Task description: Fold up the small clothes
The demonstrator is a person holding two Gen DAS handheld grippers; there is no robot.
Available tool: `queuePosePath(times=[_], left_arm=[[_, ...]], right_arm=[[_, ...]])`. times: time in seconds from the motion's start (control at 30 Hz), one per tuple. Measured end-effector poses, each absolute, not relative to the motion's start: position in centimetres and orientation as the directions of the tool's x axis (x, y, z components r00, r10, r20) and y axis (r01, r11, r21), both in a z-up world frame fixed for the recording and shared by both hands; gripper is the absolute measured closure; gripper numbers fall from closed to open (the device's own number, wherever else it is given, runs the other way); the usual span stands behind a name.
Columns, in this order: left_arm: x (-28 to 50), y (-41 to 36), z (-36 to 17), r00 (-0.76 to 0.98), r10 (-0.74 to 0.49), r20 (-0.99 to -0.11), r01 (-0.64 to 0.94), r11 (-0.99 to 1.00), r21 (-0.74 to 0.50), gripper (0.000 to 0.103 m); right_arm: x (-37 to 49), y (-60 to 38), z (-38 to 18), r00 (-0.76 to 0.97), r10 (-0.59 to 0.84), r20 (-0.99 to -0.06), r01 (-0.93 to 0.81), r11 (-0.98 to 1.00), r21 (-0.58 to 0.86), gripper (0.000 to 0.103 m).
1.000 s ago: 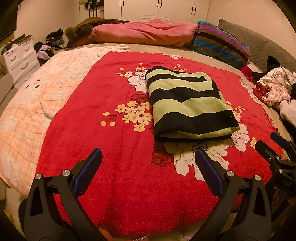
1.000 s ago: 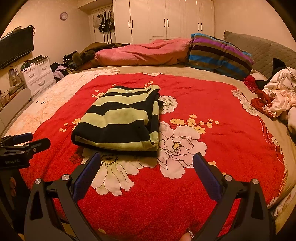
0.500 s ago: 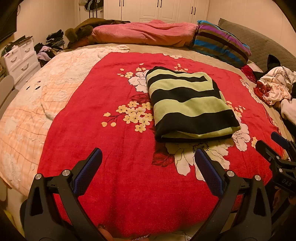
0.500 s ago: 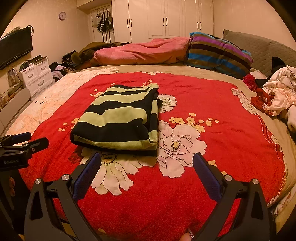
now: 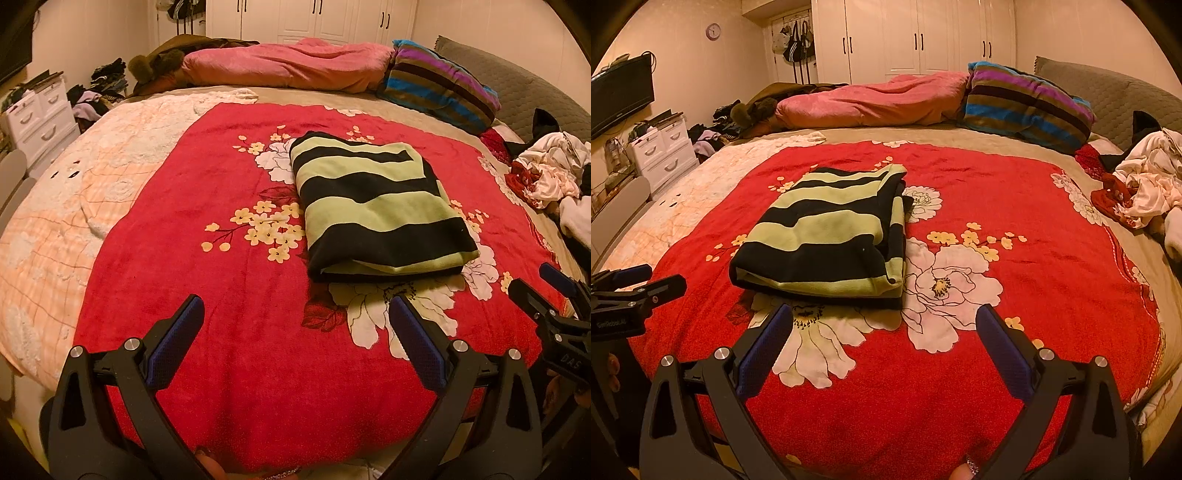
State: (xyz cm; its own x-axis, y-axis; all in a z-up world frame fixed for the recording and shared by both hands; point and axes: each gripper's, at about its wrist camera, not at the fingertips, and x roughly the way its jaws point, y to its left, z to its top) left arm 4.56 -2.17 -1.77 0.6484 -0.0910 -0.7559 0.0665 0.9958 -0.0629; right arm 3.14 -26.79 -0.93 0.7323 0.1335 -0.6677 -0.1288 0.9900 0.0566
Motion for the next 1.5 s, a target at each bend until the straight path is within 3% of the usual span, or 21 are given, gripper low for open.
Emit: queuePosePath(times=[1.17, 1.33, 1.5], left_arm=[[5.5, -2.0, -2.3, 0.628, -0.062, -0.776, 0.048, 0.998, -0.040, 0.009], [8.2, 2.5, -3.5, 0.585, -0.017, -0.811, -0.096, 0.991, -0.089, 0.009], [12.3, 11.3, -4.5, 0.555, 0.177, -0.813, -0.318, 0.948, -0.011, 0.009]], right_arm=[[4.3, -28.3, -2.3, 0.700, 0.134, -0.701, -0.083, 0.991, 0.106, 0.004], [6.4, -32.3, -2.9, 0.700, 0.092, -0.709, 0.018, 0.989, 0.146, 0.004], [10.4, -44.0, -4.0, 0.682, -0.098, -0.725, 0.334, 0.924, 0.188, 0.004]])
